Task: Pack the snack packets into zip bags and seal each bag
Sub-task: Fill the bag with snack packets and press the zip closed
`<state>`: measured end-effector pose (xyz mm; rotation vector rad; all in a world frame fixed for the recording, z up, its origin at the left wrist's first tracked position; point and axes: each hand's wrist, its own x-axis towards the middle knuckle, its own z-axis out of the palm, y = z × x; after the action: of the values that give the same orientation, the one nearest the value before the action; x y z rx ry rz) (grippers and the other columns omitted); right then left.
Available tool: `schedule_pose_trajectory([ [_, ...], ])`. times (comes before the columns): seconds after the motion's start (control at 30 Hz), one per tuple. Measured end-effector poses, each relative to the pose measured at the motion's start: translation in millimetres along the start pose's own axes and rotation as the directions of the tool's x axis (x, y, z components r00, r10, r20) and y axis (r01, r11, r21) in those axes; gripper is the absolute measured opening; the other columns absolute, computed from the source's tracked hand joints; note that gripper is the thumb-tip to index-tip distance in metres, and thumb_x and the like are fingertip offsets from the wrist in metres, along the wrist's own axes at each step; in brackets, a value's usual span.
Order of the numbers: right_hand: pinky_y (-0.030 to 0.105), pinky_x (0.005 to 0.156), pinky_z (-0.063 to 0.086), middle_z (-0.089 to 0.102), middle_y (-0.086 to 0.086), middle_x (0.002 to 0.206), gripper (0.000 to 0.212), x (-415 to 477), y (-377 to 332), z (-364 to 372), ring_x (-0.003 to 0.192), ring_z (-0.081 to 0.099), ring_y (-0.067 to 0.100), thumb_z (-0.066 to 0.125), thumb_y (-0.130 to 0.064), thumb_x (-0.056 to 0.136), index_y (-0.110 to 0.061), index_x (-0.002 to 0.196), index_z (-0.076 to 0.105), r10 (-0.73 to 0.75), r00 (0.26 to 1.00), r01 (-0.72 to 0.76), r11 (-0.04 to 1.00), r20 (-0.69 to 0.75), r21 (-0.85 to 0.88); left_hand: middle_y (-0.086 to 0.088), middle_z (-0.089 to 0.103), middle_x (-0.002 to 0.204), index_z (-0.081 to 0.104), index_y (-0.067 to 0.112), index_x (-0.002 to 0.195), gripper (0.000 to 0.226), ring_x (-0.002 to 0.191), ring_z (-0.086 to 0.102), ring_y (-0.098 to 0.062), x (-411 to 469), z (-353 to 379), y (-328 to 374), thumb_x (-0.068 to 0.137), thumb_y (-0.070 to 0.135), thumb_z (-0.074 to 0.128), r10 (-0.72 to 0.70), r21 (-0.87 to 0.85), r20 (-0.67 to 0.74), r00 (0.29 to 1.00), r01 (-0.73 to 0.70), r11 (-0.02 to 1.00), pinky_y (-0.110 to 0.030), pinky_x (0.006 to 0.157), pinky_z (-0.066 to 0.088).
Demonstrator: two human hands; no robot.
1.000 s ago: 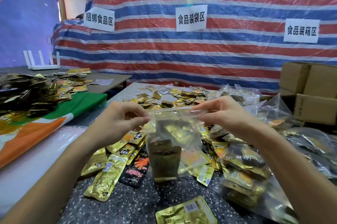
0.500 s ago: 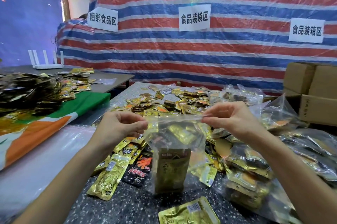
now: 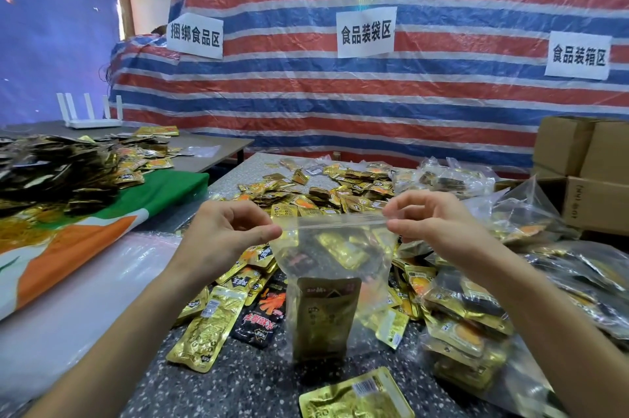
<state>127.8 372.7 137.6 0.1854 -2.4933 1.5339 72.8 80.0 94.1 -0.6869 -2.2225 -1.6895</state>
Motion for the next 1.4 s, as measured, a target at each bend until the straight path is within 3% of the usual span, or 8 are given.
schedule_pose_trajectory([
  [0.17,0.051,0.084,0.053,0.071,0.001,0.093,0.027,-3,-6,2,0.092,0.064,0.016,0.073,-0.007,0.085,-0.026,0.104,0.07,-0.009,1.0,0.006,0.983,-0.016,-0.185,-0.011,0.071,0.076,0.075,0.007,0.076,0.009,0.072,0.066,-0.03,-3,3,3,0.076,0.014,0.081,0.108,-0.002,0.003,0.994,-0.108,0.994,-0.042,0.068,0.054],
  [0.27,0.038,0.1,0.04,0.057,-0.013,0.124,0.039,-7,-22,21,0.12,0.048,0.005,0.074,-0.04,0.078,-0.043,0.116,0.064,-0.237,0.971,0.225,0.85,0.036,-0.477,-0.009,0.072,0.077,0.076,0.009,0.075,0.014,0.076,0.066,-0.035,-5,9,8,0.073,0.021,0.08,0.157,-0.025,0.014,0.987,-0.157,0.987,-0.046,0.071,0.055],
  [0.43,0.045,0.108,0.034,0.06,-0.015,0.123,0.034,-4,-46,73,0.121,0.043,0.008,0.065,-0.054,0.089,-0.037,0.118,0.067,-0.357,0.909,0.409,0.661,0.216,-0.629,-0.008,0.071,0.074,0.075,0.008,0.075,0.012,0.073,0.066,-0.032,-4,16,14,0.074,0.019,0.08,0.19,-0.055,0.053,0.98,-0.187,0.981,-0.045,0.068,0.053],
  [0.57,0.046,0.096,0.046,0.064,-0.018,0.098,0.015,2,-54,75,0.101,0.056,0.007,0.07,-0.046,0.089,-0.033,0.097,0.074,-0.346,0.909,0.416,0.713,0.233,-0.565,-0.01,0.071,0.075,0.076,0.006,0.077,0.012,0.076,0.065,-0.037,-6,14,12,0.074,0.017,0.08,0.186,-0.065,0.052,0.981,-0.183,0.981,-0.048,0.07,0.053],
  [0.67,0.043,0.089,0.051,0.069,-0.014,0.097,0.013,3,-54,74,0.096,0.061,0.007,0.071,-0.04,0.091,-0.03,0.096,0.078,-0.328,0.911,0.412,0.735,0.248,-0.539,-0.007,0.072,0.075,0.078,0.008,0.077,0.015,0.076,0.066,-0.033,-7,11,12,0.072,0.022,0.08,0.167,-0.071,0.054,0.984,-0.163,0.984,-0.039,0.07,0.053],
  [0.9,0.038,0.091,0.043,0.062,-0.019,0.095,0.011,2,-49,78,0.095,0.047,0.003,0.061,-0.039,0.097,-0.034,0.098,0.071,-0.384,0.893,0.439,0.624,0.236,-0.647,-0.008,0.073,0.079,0.078,0.013,0.078,0.014,0.074,0.065,-0.029,-6,11,4,0.074,0.027,0.078,0.134,-0.099,0.066,0.989,-0.127,0.987,-0.046,0.072,0.052],
  [1.07,0.035,0.085,0.037,0.056,-0.019,0.093,0.012,2,-47,82,0.093,0.042,0.005,0.055,-0.038,0.099,-0.033,0.098,0.066,-0.399,0.879,0.457,0.551,0.26,-0.698,-0.005,0.072,0.079,0.076,0.014,0.08,0.016,0.072,0.065,-0.018,-9,15,3,0.075,0.029,0.077,0.16,-0.089,0.054,0.986,-0.155,0.984,-0.037,0.069,0.053],
  [1.4,0.033,0.084,0.04,0.061,-0.017,0.096,0.01,-1,-50,80,0.095,0.048,0.005,0.058,-0.038,0.096,-0.033,0.098,0.067,-0.395,0.879,0.462,0.564,0.268,-0.685,-0.005,0.067,0.081,0.07,0.013,0.084,0.012,0.081,0.062,-0.035,-17,24,4,0.085,0.024,0.074,0.159,-0.1,0.005,0.987,-0.157,0.983,-0.058,0.076,0.051],
])
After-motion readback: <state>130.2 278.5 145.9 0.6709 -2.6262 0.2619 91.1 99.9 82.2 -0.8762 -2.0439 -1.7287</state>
